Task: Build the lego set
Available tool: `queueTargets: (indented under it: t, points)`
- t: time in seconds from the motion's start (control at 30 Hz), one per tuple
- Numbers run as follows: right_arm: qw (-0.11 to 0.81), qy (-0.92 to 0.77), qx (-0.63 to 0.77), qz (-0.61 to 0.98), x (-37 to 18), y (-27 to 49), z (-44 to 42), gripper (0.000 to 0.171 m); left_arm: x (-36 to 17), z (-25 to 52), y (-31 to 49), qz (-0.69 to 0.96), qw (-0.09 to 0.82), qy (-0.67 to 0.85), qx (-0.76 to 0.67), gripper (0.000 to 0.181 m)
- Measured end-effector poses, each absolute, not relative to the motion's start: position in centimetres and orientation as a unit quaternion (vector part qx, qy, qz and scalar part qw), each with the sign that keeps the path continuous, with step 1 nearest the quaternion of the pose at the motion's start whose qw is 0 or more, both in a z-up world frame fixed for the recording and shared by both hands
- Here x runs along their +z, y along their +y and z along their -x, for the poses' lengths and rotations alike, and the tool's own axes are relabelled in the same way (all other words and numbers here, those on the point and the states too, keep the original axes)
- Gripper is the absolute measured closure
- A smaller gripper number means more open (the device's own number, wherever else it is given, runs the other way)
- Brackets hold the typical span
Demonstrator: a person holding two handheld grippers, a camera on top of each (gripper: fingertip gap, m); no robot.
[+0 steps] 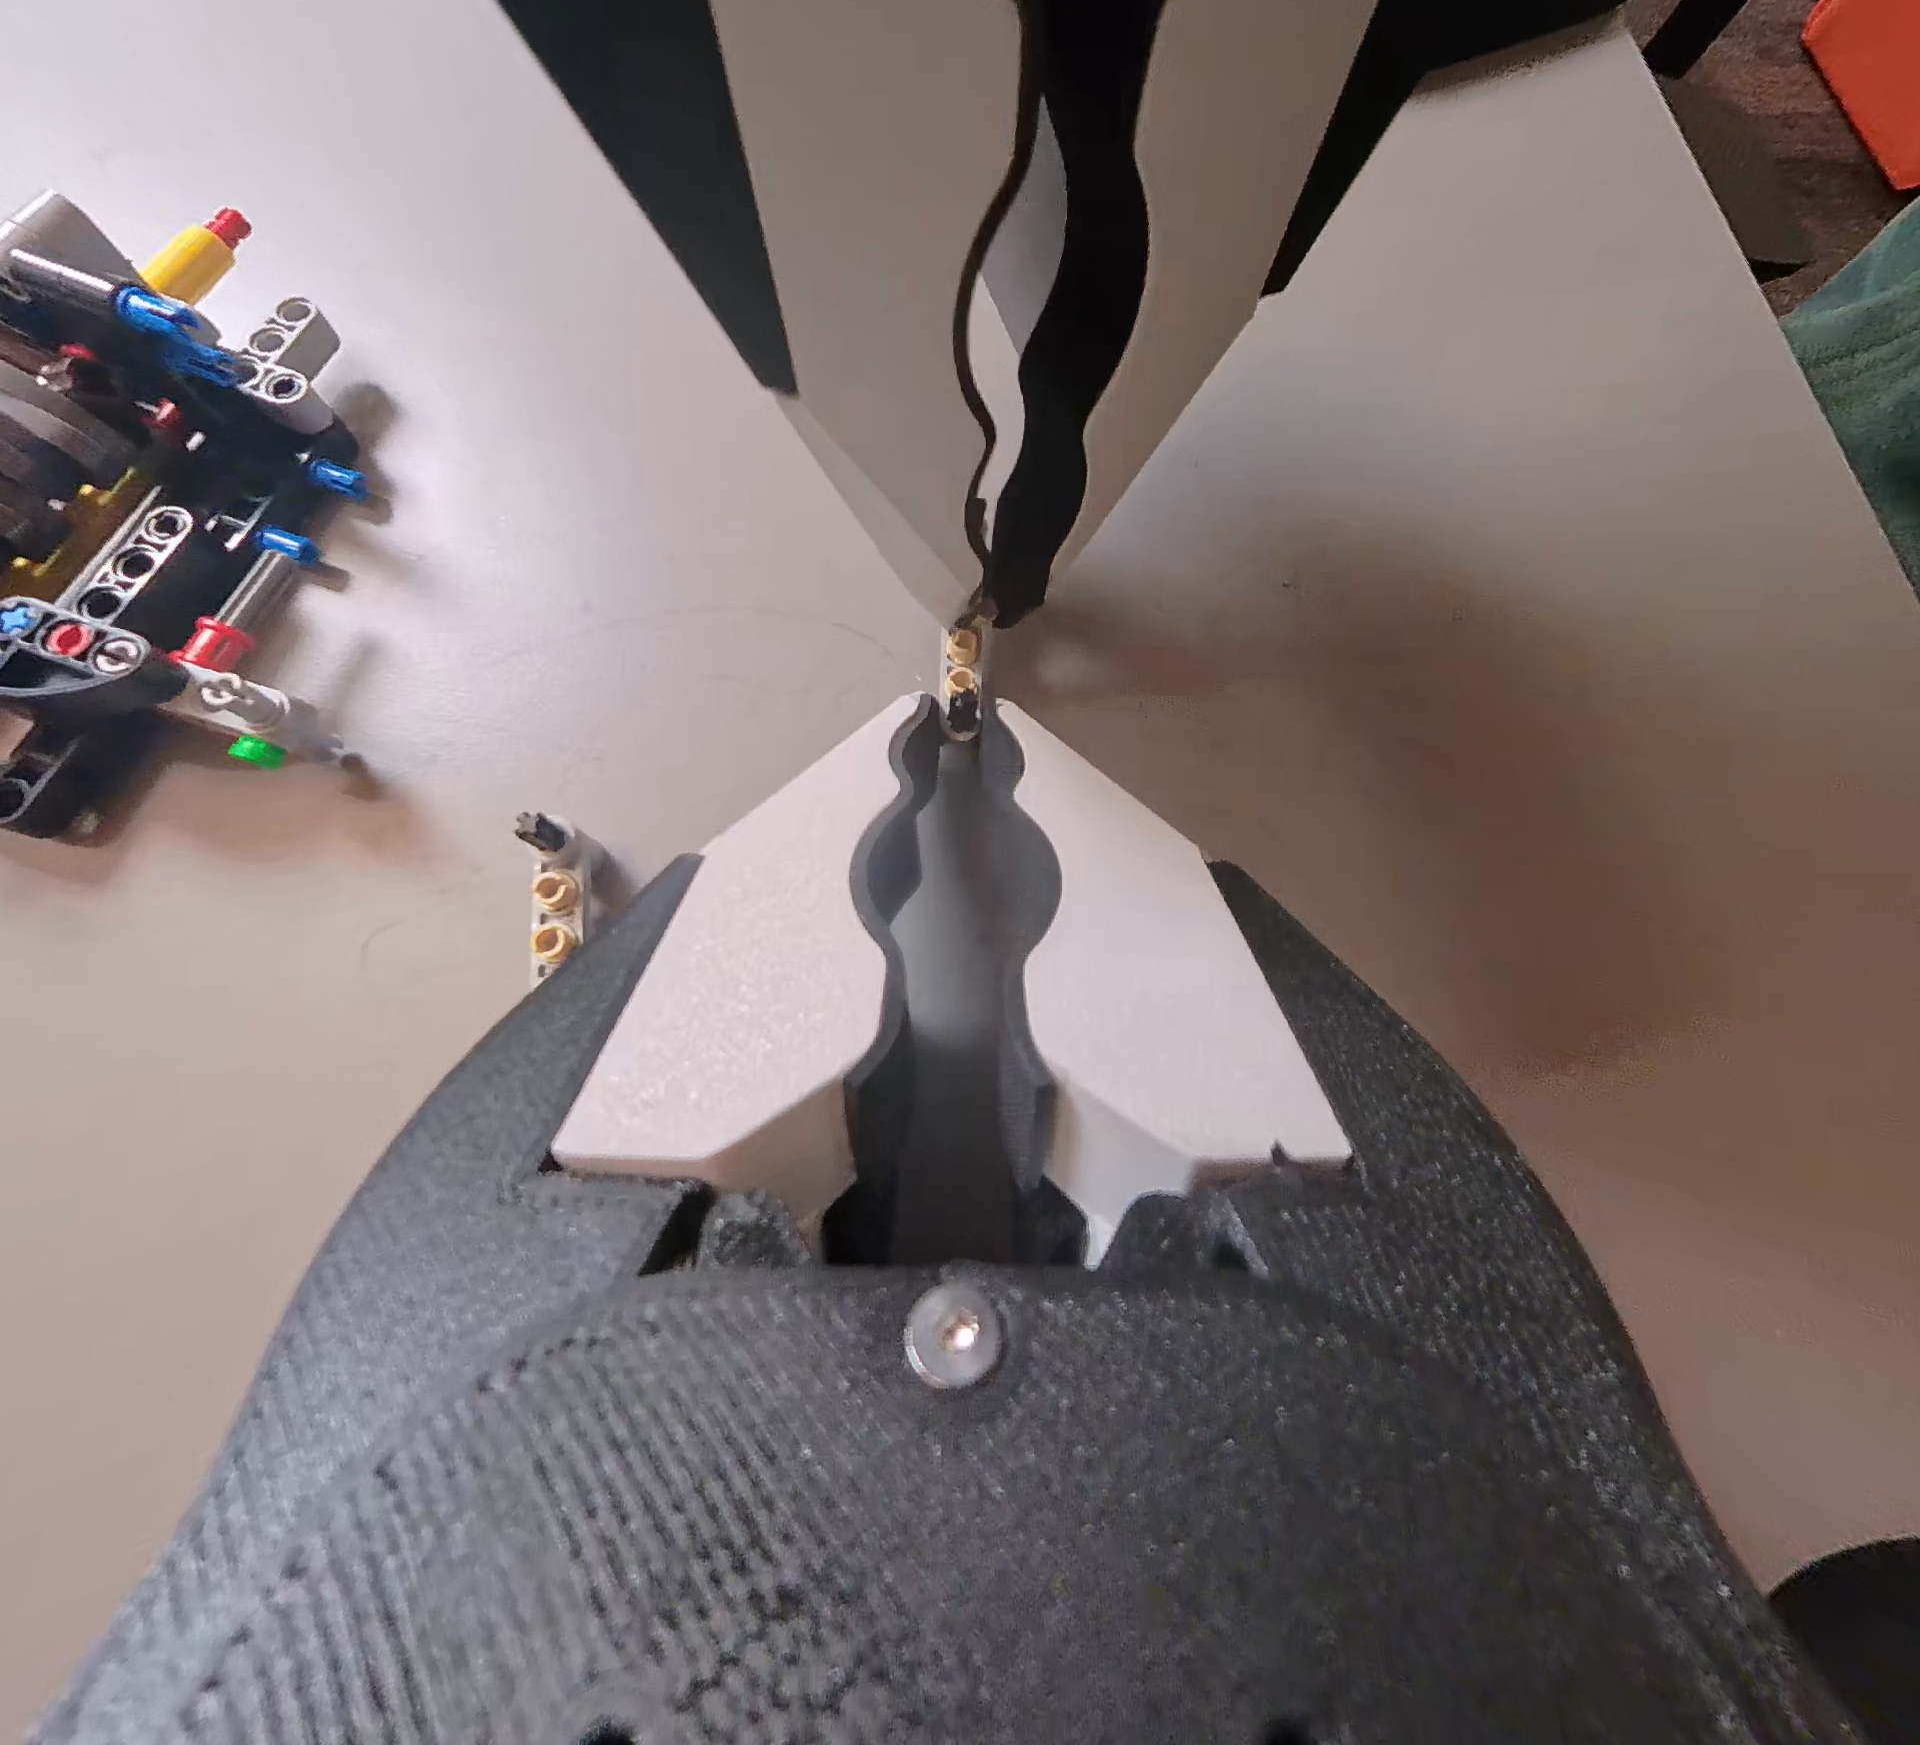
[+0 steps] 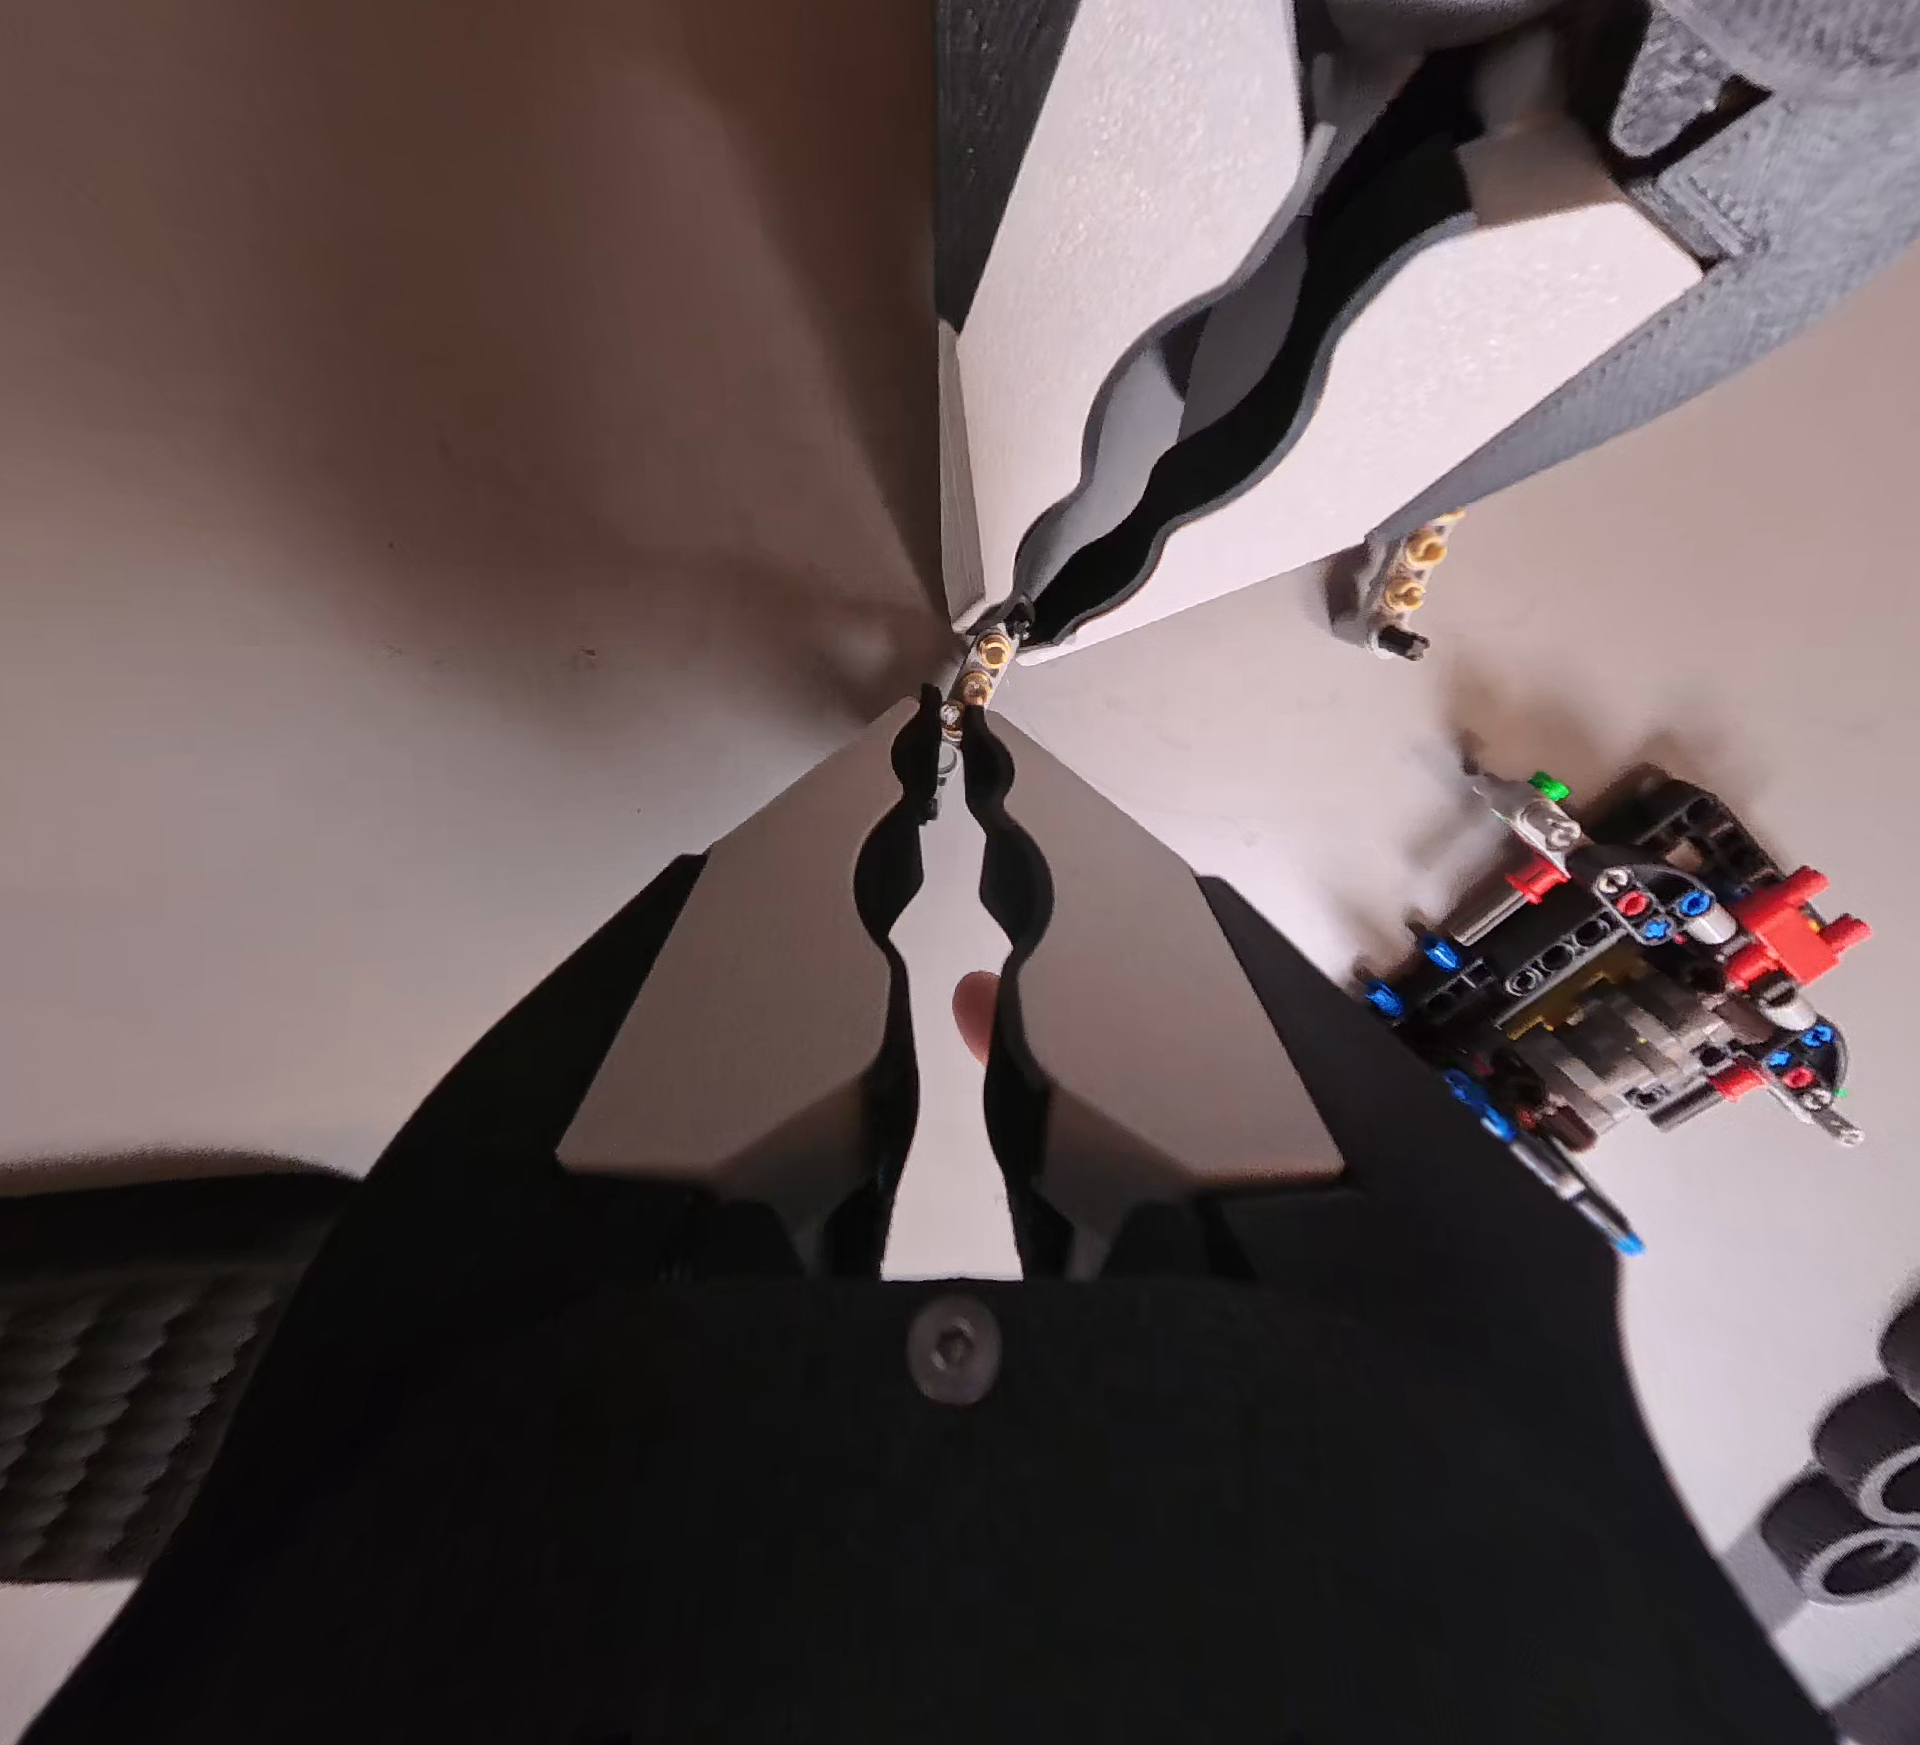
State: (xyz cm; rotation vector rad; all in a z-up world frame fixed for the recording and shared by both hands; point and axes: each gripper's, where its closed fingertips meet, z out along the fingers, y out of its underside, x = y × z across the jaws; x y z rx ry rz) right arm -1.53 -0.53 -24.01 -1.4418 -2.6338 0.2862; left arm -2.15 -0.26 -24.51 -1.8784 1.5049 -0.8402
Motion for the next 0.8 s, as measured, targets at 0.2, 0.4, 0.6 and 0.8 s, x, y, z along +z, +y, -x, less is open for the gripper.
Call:
queueTargets:
  t: [0.2,0.4,0.6,0.8]
  points:
    - [0.105,-0.838,0.145,0.515,-24.05,-0.18,1.31,0.169,-24.51,2.16,-0.22,0.705,0.295,0.564,-0.312,0.174]
    - [0.116,-0.837,0.135,0.518,-24.12,-0.17,1.44,0.169,-24.50,2.16,-0.26,0.704,0.295,0.565,-0.312,0.175]
    - [0.066,-0.857,0.081,0.504,-24.31,-0.19,1.47,0.168,-24.48,2.18,-0.31,0.704,0.295,0.565,-0.312,0.175]
    - [0.101,-0.859,0.071,0.497,-24.13,-0.12,1.78,0.167,-24.45,2.33,-0.31,0.708,0.291,0.559,-0.319,0.175]
